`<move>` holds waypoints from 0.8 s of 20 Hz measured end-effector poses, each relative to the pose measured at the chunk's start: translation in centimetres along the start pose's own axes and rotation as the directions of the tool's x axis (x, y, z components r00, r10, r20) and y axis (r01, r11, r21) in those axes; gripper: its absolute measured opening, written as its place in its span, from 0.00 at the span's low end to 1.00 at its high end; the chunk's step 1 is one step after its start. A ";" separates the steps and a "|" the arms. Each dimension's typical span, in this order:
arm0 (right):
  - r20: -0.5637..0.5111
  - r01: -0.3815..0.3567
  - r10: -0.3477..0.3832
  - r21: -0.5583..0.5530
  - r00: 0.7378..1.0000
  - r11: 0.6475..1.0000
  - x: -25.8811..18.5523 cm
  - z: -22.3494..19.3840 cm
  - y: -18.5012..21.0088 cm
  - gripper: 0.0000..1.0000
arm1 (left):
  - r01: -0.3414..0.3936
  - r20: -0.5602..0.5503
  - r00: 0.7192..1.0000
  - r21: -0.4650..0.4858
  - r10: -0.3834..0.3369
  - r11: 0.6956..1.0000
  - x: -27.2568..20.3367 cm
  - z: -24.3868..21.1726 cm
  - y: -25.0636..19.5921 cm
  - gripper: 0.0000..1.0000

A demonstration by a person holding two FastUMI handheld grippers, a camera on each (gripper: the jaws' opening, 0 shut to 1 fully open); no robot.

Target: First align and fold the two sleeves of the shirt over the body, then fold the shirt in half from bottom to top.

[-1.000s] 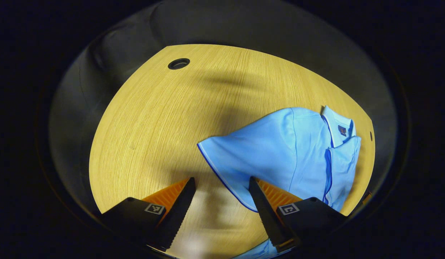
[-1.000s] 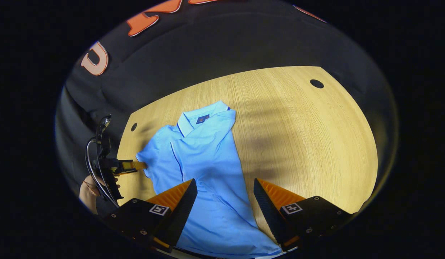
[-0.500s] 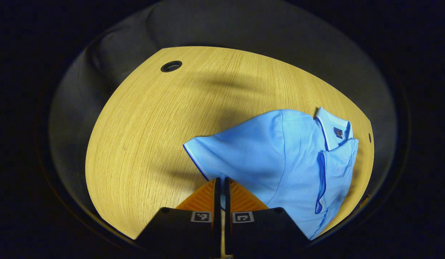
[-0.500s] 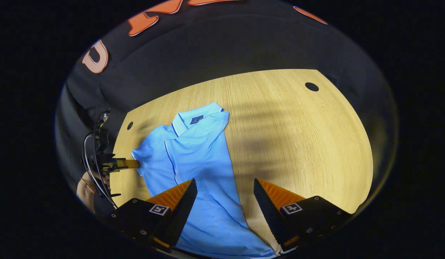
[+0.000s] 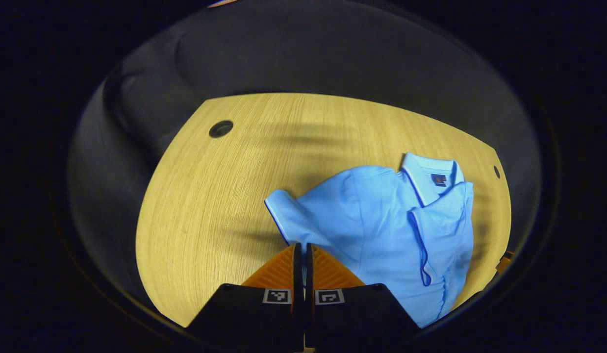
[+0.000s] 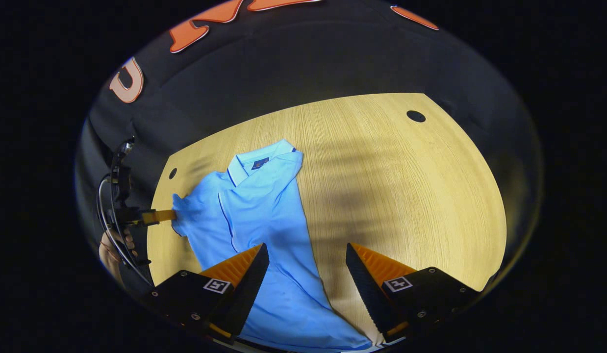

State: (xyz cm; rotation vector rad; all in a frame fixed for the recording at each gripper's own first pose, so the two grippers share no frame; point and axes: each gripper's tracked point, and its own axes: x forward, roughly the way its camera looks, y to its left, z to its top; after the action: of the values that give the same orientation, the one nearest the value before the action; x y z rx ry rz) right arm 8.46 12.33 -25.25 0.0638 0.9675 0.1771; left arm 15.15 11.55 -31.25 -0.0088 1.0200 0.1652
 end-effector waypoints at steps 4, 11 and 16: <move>0.008 0.002 -0.002 0.009 1.000 1.000 -0.3 0.1 -0.6 0.98 | 0.049 0.064 0.996 0.095 -0.055 0.994 -2.9 2.5 -4.2 0.04; 0.012 0.026 -0.027 0.048 1.000 0.999 -1.2 -0.4 -3.0 0.98 | 0.162 0.081 0.980 0.207 -0.182 0.965 -5.8 3.8 -13.5 0.04; 0.005 0.045 -0.046 0.087 0.999 0.995 -1.7 -1.1 -5.7 0.98 | 0.228 0.039 0.969 0.241 -0.244 0.943 -4.9 2.4 -19.6 0.04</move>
State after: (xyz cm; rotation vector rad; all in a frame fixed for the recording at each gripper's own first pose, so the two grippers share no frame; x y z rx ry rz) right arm 7.34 6.45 -25.26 0.1216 0.9690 0.0929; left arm 17.46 -8.29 -27.18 0.0893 0.9563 -0.1748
